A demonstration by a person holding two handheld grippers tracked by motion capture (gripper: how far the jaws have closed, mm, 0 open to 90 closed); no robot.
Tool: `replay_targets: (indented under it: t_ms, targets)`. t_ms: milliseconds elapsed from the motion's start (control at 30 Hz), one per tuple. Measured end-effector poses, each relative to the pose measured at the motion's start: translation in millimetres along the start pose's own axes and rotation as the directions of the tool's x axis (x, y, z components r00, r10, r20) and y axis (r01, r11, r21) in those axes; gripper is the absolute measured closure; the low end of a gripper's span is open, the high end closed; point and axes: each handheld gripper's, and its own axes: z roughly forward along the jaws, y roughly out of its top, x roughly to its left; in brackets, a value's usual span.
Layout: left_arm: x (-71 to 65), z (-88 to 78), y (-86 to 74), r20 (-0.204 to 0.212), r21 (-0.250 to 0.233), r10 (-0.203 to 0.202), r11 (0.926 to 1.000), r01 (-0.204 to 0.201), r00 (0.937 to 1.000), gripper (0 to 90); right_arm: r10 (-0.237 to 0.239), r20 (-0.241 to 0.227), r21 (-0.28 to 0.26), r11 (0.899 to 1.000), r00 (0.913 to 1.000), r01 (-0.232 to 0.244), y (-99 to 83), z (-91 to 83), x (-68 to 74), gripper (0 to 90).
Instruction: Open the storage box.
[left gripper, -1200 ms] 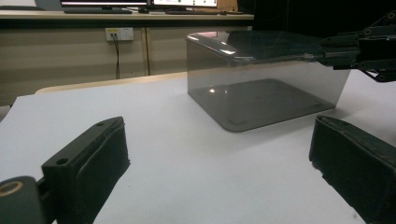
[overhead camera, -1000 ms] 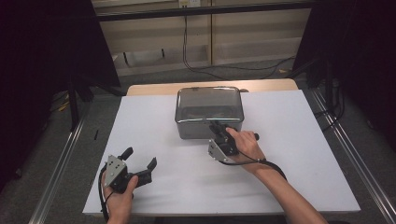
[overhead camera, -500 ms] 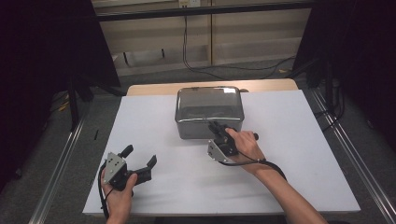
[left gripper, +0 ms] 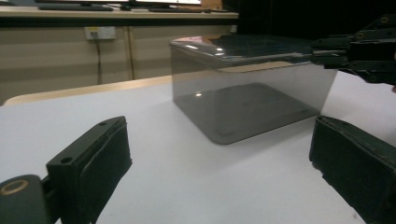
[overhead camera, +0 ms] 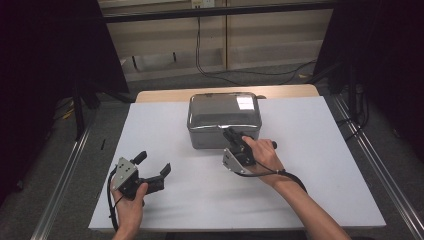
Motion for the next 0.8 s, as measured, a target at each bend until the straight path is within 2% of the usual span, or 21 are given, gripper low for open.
replay_targets:
  t_ms: [67, 200, 300, 367, 400, 467, 567, 600, 667, 733, 800]
  targets:
    - [-0.5, 1.6, 1.3, -0.001, 0.001, 0.011, 0.9999, -0.011, 0.9999, 5.0, 0.004, 0.0, 0.001, 1.0, 1.0, -0.004, -0.1, -0.1, -0.5, 79.8]
    - [-1.1, 14.0, 6.3, 0.039, -0.003, 0.035, 0.9994, -0.035, 0.9986, 4.2, 0.005, 0.004, -0.003, 1.0, 1.0, -0.005, 0.3, 0.1, -1.3, 80.0]
    - [-0.4, 19.4, 8.1, 0.042, -0.004, 0.034, 0.9994, -0.034, 0.9986, 2.9, 0.008, 0.008, -0.006, 1.0, 0.9999, -0.008, 0.6, -0.1, -2.8, 80.0]
    - [1.4, 26.3, 9.7, 0.056, -0.029, 0.036, 0.999, -0.034, 0.9978, 2.6, 0.009, 0.01, -0.006, 1.0, 0.9999, -0.009, 0.4, -0.4, -3.8, 80.1]
    - [2.2, 28.7, 10.2, 0.075, -0.03, 0.027, 0.9992, -0.025, 0.9968, 2.6, 0.01, 0.012, -0.008, 1.0, 0.9999, -0.01, 0.4, -0.6, -4.4, 80.1]
    - [2.6, 33.1, 10.9, 0.083, -0.04, 0.015, 0.9991, -0.012, 0.9964, 2.5, 0.015, 0.012, -0.008, 1.0, 0.9998, -0.015, 0.3, -0.8, -5.0, 80.2]
    - [3.3, 37.7, 12.5, 0.095, -0.037, 0.048, 0.9983, -0.044, 0.9943, 2.4, 0.017, 0.017, -0.011, 1.0, 0.9997, -0.017, 0.4, -0.8, -5.2, 80.2]
    - [3.2, 42.1, 15.2, 0.121, -0.046, 0.063, 0.9972, -0.058, 0.9906, 2.0, 0.021, 0.018, -0.009, 1.0, 0.9996, -0.021, 0.5, -0.8, -5.4, 80.2]
    - [3.2, 46.9, 19.1, 0.139, -0.054, 0.087, 0.9953, -0.08, 0.9865, 2.1, 0.022, 0.018, -0.012, 1.0, 0.9996, -0.022, 0.4, -1.0, -6.2, 80.1]
    - [3.0, 49.4, 21.1, 0.143, -0.052, 0.098, 0.9945, -0.091, 0.9848, 2.0, 0.029, 0.019, -0.012, 1.0, 0.9994, -0.029, 0.4, -1.1, -6.4, 80.1]
    - [3.8, 56.3, 26.6, 0.148, -0.07, 0.101, 0.9934, -0.092, 0.9838, 1.9, 0.028, 0.02, -0.013, 1.0, 0.9994, -0.027, 0.3, -1.5, -8.0, 80.2]
